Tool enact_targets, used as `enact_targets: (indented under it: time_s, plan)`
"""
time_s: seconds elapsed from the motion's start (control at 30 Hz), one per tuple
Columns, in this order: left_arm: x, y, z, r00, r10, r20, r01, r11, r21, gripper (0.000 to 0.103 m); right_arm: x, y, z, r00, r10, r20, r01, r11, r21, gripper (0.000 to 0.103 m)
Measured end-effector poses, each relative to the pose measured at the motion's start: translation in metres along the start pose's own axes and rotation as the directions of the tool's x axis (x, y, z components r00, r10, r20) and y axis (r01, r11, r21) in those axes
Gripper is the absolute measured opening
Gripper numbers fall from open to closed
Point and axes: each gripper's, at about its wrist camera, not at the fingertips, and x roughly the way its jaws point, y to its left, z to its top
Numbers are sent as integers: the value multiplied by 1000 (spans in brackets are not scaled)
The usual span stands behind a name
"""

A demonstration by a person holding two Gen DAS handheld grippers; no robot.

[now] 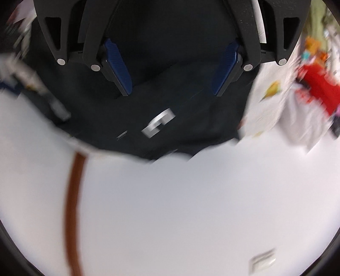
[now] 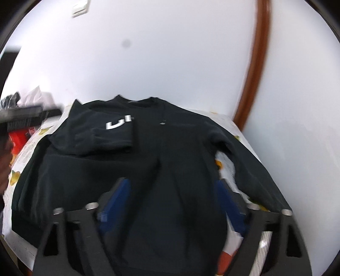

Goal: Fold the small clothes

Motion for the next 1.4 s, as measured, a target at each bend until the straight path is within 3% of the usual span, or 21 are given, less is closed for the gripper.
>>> enact_targets:
  time_s: [0.13, 0.2, 0.33, 0.5, 0.63, 0.77, 0.9, 0.97, 1.0, 1.07, 1.1, 1.13, 1.23, 1.4]
  plan:
    - [20, 73, -53, 986, 64, -155, -84, 989, -124, 76, 27, 38, 19, 998, 51, -29, -52, 997, -50, 66]
    - [23, 94, -77, 978, 77, -191, -107, 983, -150, 76, 43, 56, 30, 996, 81, -45, -84, 995, -53, 67]
    - [25, 113, -115, 969, 53, -243, -92, 984, -153, 76, 80, 97, 49, 978, 189, -92, -195, 979, -58, 70]
    - [34, 111, -135, 971, 40, -236, -70, 990, -121, 76, 141, 160, 67, 944, 270, -187, -285, 957, -60, 72]
    - [46, 99, -140, 971, 53, -233, -71, 995, -70, 76, 182, 192, 74, 931, 286, -226, -302, 953, -40, 72]
    - [49, 101, -139, 974, 41, -223, -61, 995, -82, 79, 212, 212, 74, 937, 202, -283, -229, 971, -64, 72]
    - [52, 105, -142, 977, 42, -210, -67, 991, -113, 86, 219, 225, 73, 949, 170, -267, -207, 971, -118, 72]
    - [53, 107, -143, 978, 35, -208, -61, 991, -123, 88, 217, 227, 73, 953, 172, -251, -214, 965, -152, 70]
    - [53, 108, -143, 977, 36, -210, -63, 990, -125, 89, 216, 229, 73, 954, 176, -242, -221, 959, -176, 62]
    - [53, 108, -144, 977, 39, -211, -67, 990, -127, 90, 215, 228, 75, 956, 178, -233, -226, 954, -198, 41]
    - [53, 107, -145, 977, 40, -211, -68, 989, -127, 91, 215, 223, 77, 956, 179, -233, -227, 953, -201, 23]
    - [53, 107, -145, 976, 41, -212, -69, 989, -128, 92, 211, 213, 81, 953, 198, -228, -241, 953, -181, 19]
    - [53, 108, -145, 976, 46, -215, -75, 989, -130, 94, 197, 167, 98, 943, 286, -169, -302, 950, -77, 19]
    - [54, 110, -146, 976, 37, -217, -69, 988, -139, 94, 184, 65, 118, 948, 303, -94, -292, 949, 115, 19]
